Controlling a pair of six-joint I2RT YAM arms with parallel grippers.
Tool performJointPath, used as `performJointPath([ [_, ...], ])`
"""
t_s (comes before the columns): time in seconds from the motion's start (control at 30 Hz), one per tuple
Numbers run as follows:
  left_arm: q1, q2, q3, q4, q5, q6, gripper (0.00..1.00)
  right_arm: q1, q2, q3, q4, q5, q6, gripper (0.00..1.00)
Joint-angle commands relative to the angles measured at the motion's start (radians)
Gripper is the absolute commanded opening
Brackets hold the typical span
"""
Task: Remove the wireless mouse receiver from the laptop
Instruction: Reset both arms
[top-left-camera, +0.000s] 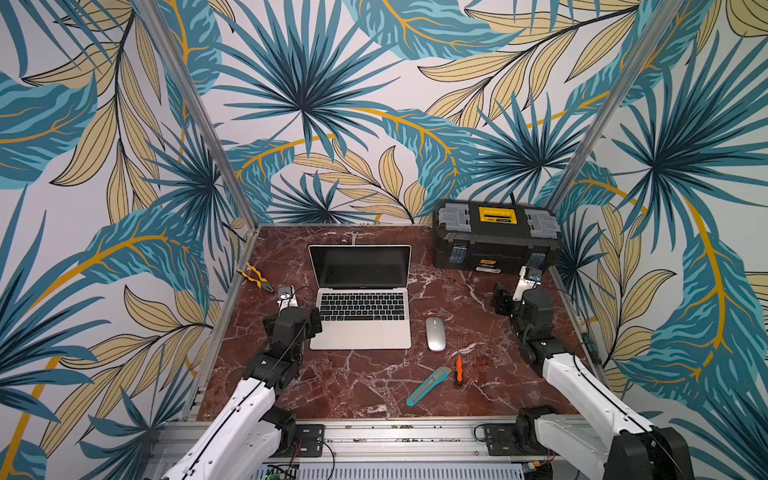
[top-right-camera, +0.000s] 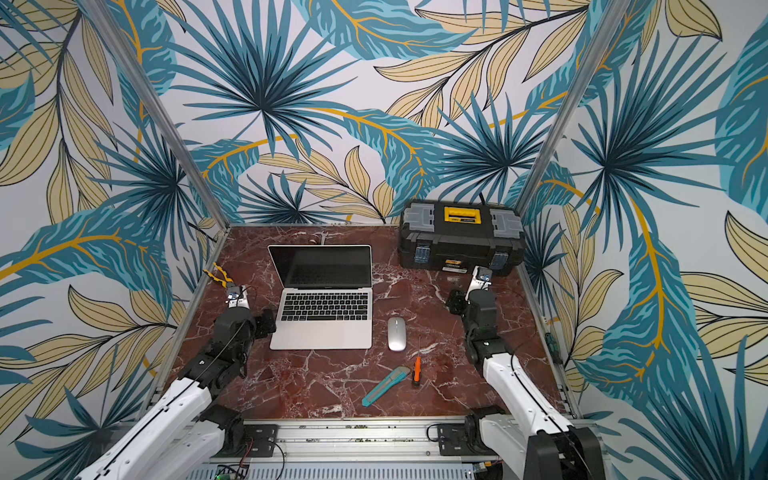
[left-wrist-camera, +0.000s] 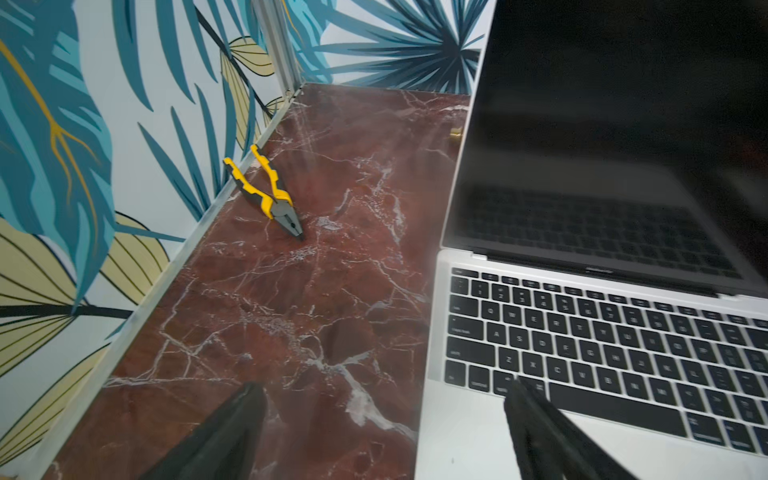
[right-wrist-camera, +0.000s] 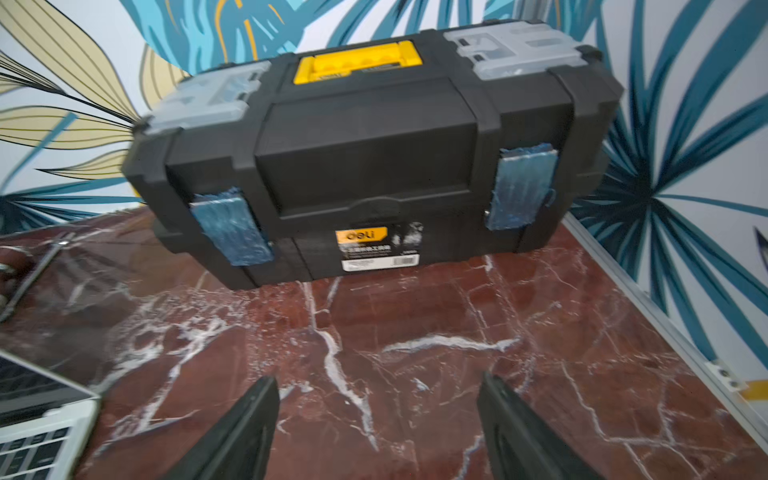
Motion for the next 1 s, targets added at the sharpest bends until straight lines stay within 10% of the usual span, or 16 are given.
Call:
performJointPath([
  [0.0,0.035,0.031,-0.023,0.166,-0.032,0.084,0.95,-0.010,0.013,-0.102,0.215,0.100,-0.073,0.81],
  [0.17,0.070,0.174,-0.214,0.678,-0.014,0.230,0.95,-0.032,0.132,-0.219,0.514,0.190,-0.113,0.83],
  [0.33,0.100,0.427,-0.122,0.809,0.061,0.317,0.95,-0.055,0.240,-0.306,0.930,0.140,-0.216,0.83],
  [0.5,0.152,0.717,-0.118,1.163,0.249,0.358,0.95,-0.103,0.615,-0.370,1.531,0.019,-0.280,0.85],
  [0.7,0.223,0.783,-0.058,1.171,0.377,0.330,1.00,-0.205,0.514,-0.209,1.056,-0.168,-0.192,0.96],
  [0.97,0.214,0.776,-0.060,1.149,0.411,0.349,1.00,-0.226,0.514,-0.208,1.051,-0.190,-0.175,0.99],
])
